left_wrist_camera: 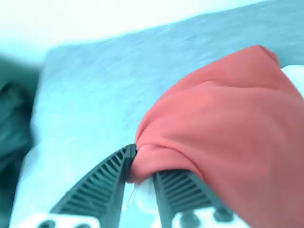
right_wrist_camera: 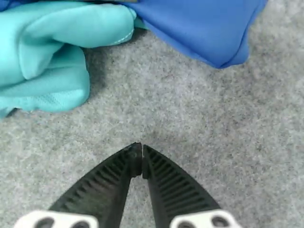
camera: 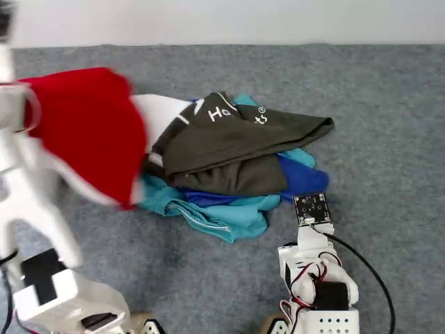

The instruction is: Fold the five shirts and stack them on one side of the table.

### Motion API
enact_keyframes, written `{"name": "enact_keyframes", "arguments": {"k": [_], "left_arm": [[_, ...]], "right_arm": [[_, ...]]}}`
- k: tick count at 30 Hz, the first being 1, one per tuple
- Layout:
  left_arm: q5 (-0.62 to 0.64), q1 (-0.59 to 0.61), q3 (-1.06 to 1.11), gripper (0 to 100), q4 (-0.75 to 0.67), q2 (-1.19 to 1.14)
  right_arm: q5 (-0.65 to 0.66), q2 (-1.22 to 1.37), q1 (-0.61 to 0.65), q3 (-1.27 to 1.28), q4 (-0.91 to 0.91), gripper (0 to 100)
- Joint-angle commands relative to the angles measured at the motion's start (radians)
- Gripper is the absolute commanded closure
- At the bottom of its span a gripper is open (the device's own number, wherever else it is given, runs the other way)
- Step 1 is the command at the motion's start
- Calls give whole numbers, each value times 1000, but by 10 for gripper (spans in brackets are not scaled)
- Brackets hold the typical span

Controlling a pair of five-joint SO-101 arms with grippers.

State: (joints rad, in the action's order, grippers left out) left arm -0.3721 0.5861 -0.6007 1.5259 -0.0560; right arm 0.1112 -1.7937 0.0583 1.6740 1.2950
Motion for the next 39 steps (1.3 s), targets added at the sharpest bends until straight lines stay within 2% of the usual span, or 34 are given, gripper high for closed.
{"name": "enact_keyframes", "arguments": {"k": [1, 6, 15, 17, 21, 23, 27, 31, 39], "left_arm": [[-17, 175, -50, 988, -78, 74], [-71, 313, -44, 988, -98, 72], [-140, 348, 143, 981, -92, 78], [-150, 350, 153, 927, -58, 84], [-144, 345, 87, 737, 17, 84], [-138, 336, 38, 712, 46, 84], [-172, 259, -68, 711, 135, 84], [-178, 127, -139, 711, 227, 84], [-176, -170, -12, 711, 230, 84]], "right_arm": [[-6, -12, 2, 9, 8, 990], [-6, -12, 2, 9, 8, 990], [-6, -12, 2, 9, 8, 990], [-6, -12, 2, 9, 8, 990], [-6, -12, 2, 9, 8, 990], [-6, -12, 2, 9, 8, 990], [-6, -12, 2, 9, 8, 990], [-6, -12, 2, 9, 8, 990], [-6, -12, 2, 9, 8, 990]]}}
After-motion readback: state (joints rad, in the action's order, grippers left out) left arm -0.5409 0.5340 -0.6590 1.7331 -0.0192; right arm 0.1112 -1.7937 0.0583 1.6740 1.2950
